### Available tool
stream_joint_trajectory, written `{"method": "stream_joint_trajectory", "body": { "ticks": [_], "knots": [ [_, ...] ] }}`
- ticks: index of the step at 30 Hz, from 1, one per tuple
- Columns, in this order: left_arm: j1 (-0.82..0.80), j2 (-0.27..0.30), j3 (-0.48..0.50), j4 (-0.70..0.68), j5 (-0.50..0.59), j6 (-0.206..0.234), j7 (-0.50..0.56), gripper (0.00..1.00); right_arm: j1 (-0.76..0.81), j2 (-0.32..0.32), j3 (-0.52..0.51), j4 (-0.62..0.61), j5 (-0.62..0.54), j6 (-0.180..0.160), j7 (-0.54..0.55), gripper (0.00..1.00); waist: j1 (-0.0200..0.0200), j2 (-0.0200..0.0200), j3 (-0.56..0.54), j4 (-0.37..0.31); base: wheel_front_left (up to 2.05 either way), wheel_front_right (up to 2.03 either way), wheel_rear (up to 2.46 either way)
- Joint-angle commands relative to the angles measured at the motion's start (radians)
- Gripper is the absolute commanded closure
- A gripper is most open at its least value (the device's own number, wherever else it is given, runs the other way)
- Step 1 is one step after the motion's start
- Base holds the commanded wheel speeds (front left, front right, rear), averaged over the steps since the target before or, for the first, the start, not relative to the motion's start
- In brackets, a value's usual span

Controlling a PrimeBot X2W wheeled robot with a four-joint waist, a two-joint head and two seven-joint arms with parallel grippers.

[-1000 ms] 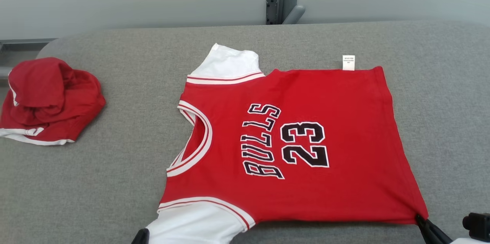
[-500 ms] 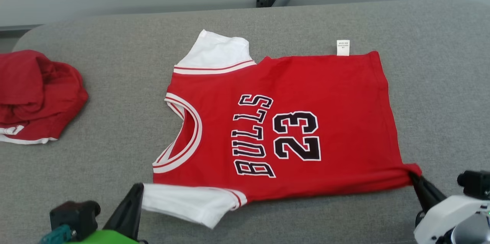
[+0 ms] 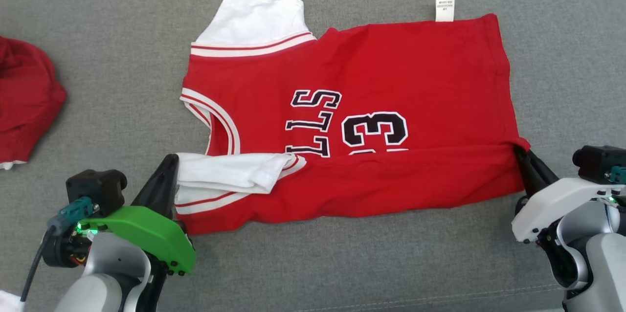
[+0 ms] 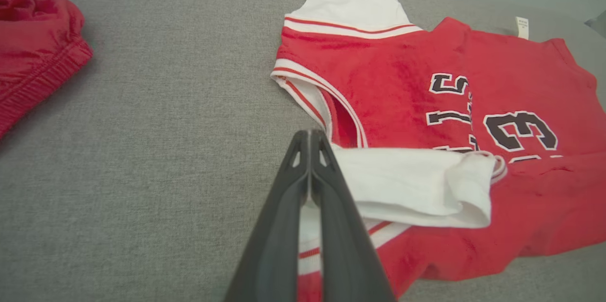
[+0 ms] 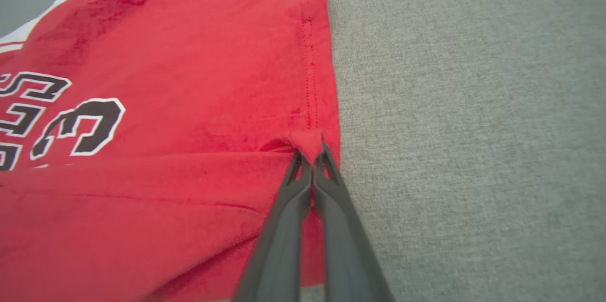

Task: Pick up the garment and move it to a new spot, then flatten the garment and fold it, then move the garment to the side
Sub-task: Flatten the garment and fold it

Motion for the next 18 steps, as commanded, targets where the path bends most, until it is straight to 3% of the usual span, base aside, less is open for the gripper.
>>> {"method": "stream_joint_trajectory", "body": {
  "ticks": [1,3,4,5,6,7,18],
  "knots": [
    [-0.023,-0.007,-0.003,0.028,-0.008,-0.01,-0.007,1.0,-0.025,0.001,0.007,0.016,0.0,-0.001,-0.018,1.0,0.0001,-0.0001,0.042,-0.013,0.0,0.0,0.0],
    [-0.031,-0.016,-0.004,0.062,-0.018,-0.018,-0.018,1.0,-0.041,0.007,0.019,0.041,0.008,-0.001,-0.036,1.0,0.0001,-0.0001,0.047,-0.02,0.0,0.0,0.0],
    [-0.031,-0.019,-0.004,0.077,-0.019,-0.023,-0.023,0.66,-0.048,0.006,0.026,0.048,0.006,-0.001,-0.053,1.0,0.0001,-0.0001,0.046,-0.022,0.0,0.0,0.0],
    [-0.029,-0.025,-0.004,0.086,-0.024,-0.024,-0.03,0.22,-0.054,0.004,0.029,0.056,0.004,-0.001,-0.069,0.85,0.0001,-0.0001,0.044,-0.023,0.0,0.0,0.0],
    [-0.026,-0.032,-0.003,0.092,-0.028,-0.028,-0.042,0.0,-0.056,0.005,0.037,0.063,0.006,-0.001,-0.083,0.04,0.0001,-0.0001,0.041,-0.024,0.0,0.0,0.0],
    [-0.02,-0.035,0.0,0.1,-0.028,-0.029,-0.055,0.0,-0.058,0.003,0.043,0.067,0.006,-0.001,-0.102,0.0,0.0001,-0.0001,0.035,-0.025,0.0,0.0,0.0],
    [-0.013,-0.115,0.09,0.134,0.038,-0.027,-0.43,0.0,-0.063,0.019,-0.006,0.023,-0.12,-0.001,-0.376,0.0,0.0001,-0.0001,-0.041,-0.02,0.0,0.0,0.0]
  ]
}}
